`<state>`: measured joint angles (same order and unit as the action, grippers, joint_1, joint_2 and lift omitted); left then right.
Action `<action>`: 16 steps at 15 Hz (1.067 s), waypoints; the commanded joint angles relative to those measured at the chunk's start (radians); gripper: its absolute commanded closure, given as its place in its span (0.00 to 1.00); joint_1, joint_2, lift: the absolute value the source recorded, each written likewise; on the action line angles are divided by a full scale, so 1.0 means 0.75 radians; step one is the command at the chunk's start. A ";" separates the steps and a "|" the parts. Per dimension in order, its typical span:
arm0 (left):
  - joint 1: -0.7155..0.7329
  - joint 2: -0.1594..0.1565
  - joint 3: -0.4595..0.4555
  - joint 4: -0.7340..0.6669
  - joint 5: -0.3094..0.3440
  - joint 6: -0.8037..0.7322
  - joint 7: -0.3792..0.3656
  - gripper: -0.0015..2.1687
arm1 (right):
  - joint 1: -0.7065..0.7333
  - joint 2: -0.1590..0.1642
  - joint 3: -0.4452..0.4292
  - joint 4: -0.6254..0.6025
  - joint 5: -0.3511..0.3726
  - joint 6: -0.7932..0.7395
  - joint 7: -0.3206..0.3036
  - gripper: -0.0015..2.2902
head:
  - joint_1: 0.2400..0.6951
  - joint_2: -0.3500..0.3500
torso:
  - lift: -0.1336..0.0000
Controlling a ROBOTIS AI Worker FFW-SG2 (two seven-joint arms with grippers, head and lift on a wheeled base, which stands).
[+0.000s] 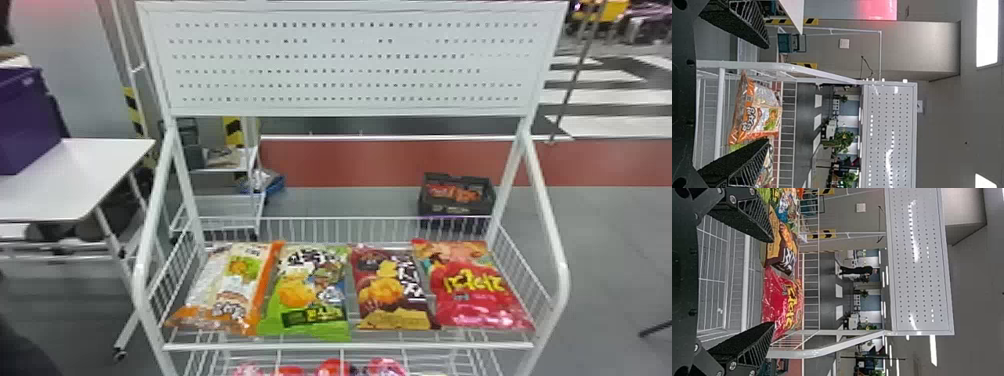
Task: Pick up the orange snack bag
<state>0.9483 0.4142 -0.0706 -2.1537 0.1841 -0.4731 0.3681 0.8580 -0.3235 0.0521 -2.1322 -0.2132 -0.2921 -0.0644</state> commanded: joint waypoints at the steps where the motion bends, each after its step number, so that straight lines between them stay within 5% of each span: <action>1: 0.000 0.002 0.000 0.000 0.000 0.000 0.000 0.01 | 0.001 0.000 0.000 0.000 0.000 0.000 0.000 0.06 | 0.57 0.50 | 1.00; 10: -0.011 0.000 0.000 0.010 0.010 0.012 -0.010 0.01 | 0.003 0.000 0.000 -0.004 -0.002 -0.008 -0.002 0.06 | 0.57 0.50 | 1.00; 16: -0.246 -0.012 -0.070 0.108 0.041 0.123 -0.027 0.02 | 0.005 0.010 0.006 -0.004 0.002 -0.020 0.000 0.06 | 0.57 0.50 | 1.00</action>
<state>0.8193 0.4055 -0.1003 -2.0930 0.2132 -0.4177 0.3489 0.8621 -0.3190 0.0541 -2.1353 -0.2136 -0.3023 -0.0644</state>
